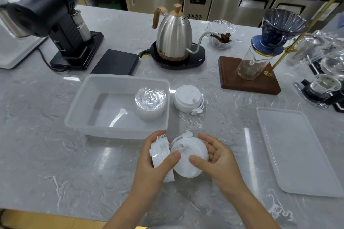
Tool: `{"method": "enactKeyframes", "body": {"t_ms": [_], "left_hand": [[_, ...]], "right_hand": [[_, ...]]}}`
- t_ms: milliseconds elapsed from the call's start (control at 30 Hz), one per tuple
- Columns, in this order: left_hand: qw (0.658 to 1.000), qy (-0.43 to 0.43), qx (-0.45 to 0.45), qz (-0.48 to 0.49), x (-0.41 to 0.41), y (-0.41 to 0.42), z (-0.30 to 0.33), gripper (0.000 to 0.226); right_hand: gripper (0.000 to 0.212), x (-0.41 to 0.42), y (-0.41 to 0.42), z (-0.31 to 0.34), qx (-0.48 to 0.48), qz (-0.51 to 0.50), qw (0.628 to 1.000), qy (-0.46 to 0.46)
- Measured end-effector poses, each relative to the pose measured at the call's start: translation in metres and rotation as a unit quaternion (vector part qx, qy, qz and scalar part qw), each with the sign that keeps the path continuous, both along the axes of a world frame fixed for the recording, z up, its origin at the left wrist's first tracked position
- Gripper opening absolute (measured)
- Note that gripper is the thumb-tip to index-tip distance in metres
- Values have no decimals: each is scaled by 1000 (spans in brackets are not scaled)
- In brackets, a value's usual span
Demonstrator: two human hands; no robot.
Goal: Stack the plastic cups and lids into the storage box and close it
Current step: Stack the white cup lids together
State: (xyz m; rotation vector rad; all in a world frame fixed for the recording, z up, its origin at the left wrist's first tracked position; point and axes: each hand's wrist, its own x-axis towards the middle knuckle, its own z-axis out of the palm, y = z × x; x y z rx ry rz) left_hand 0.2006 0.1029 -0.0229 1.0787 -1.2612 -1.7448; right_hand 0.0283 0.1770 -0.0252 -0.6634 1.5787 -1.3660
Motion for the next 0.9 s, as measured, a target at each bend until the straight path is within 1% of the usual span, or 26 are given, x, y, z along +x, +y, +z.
{"method": "enactKeyframes", "body": {"t_ms": [133, 200, 300, 333, 467, 567, 633, 700, 767, 833, 867, 900], "left_hand": [[1000, 11, 3, -13, -1, -1, 1, 62], [1000, 11, 2, -21, -2, -1, 2, 65], [999, 12, -3, -32, -3, -4, 5, 65], [999, 11, -7, -39, -3, -5, 7, 65], [996, 16, 4, -82, -5, -6, 13, 65], [995, 26, 7, -98, -8, -5, 16, 65], [994, 50, 30, -93, -9, -7, 18, 63], [988, 98, 85, -88, -8, -10, 22, 70], [973, 157, 145, -90, -6, -12, 22, 81], [956, 207, 189, -88, -3, -14, 22, 83], [950, 223, 202, -83, -3, -14, 21, 83], [947, 231, 210, -78, -3, -14, 20, 83]], "right_hand": [[74, -3, 0, 5, -8, 6, 997, -72], [68, -4, 1, 7, -7, 18, 994, -105], [59, -4, 2, 10, -8, 70, 985, -159], [60, -4, 2, 11, -9, 85, 982, -171], [76, -3, 3, 16, -29, 127, 966, -224], [74, -1, 3, 18, -42, 112, 968, -219], [67, -1, 4, 20, -52, 89, 970, -219], [62, -2, 7, 23, -70, 68, 968, -233], [63, -3, 10, 23, -96, 48, 960, -260], [69, -5, 12, 25, -117, 21, 951, -286], [69, -5, 12, 26, -122, 6, 949, -290], [65, -6, 12, 28, -126, -4, 950, -286]]}}
